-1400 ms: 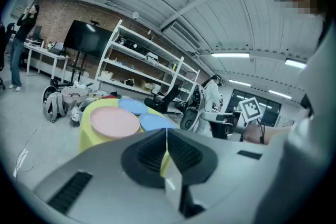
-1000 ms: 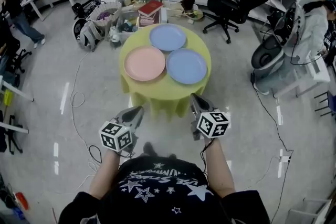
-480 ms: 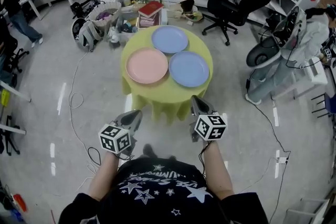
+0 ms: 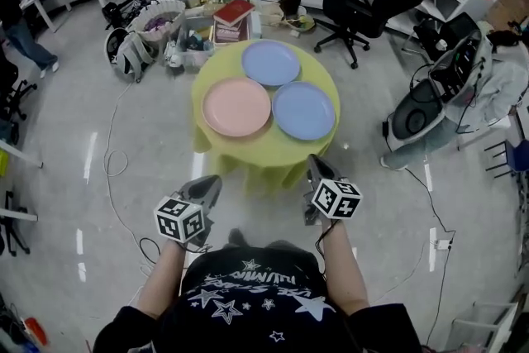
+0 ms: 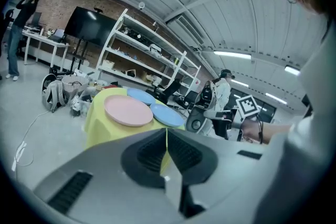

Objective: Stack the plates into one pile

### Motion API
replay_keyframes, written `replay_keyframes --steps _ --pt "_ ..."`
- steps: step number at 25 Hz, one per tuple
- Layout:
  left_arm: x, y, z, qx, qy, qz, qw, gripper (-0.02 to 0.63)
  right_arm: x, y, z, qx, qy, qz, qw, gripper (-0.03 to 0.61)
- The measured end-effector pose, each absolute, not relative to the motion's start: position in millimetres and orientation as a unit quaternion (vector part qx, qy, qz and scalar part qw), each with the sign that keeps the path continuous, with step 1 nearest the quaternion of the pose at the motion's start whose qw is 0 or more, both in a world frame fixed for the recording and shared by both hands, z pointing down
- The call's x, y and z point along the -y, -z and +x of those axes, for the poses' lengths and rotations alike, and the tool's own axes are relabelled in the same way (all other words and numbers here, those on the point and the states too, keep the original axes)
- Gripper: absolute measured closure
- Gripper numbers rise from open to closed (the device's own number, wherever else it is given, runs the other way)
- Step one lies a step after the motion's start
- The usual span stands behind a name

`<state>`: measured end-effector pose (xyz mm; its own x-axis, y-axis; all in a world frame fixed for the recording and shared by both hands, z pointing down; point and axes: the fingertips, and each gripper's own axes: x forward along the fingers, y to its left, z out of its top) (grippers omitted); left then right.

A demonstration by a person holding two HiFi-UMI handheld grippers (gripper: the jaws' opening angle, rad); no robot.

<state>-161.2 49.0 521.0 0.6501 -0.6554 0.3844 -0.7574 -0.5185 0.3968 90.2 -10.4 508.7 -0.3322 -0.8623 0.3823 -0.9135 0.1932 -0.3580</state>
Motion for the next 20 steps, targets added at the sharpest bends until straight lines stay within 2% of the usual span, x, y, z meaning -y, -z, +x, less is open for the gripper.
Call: replay_keyframes --steps 13,20 --pt "-16 -540 -173 0.403 -0.095 0.861 0.295 0.594 33 -530 108 0.737 -0.296 0.605 0.057 0.563" --pt "7 -545 -178 0.432 -0.096 0.845 0.3 0.595 90 -538 109 0.75 -0.296 0.588 0.065 0.563"
